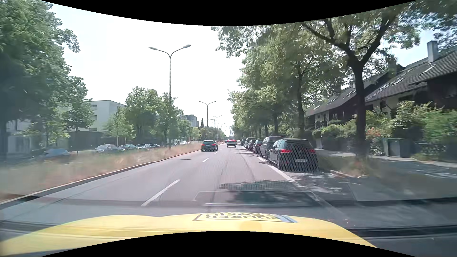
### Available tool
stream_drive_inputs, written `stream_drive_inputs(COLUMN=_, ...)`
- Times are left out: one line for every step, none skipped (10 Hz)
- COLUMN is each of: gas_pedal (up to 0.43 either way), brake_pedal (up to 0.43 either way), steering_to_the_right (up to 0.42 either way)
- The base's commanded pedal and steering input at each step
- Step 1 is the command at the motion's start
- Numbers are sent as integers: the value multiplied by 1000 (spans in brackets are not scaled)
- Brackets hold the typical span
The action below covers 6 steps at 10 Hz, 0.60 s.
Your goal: Follow the waypoints while adhering to traffic rules and regulations
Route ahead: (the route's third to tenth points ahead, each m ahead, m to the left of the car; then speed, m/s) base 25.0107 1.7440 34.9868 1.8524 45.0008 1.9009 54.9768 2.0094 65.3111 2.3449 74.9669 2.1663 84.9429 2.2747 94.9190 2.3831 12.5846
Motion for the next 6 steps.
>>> stream_drive_inputs(gas_pedal=0, brake_pedal=0, steering_to_the_right=0)
stream_drive_inputs(gas_pedal=0, brake_pedal=0, steering_to_the_right=0)
stream_drive_inputs(gas_pedal=0, brake_pedal=0, steering_to_the_right=0)
stream_drive_inputs(gas_pedal=0, brake_pedal=0, steering_to_the_right=0)
stream_drive_inputs(gas_pedal=0, brake_pedal=0, steering_to_the_right=0)
stream_drive_inputs(gas_pedal=0, brake_pedal=30, steering_to_the_right=0)
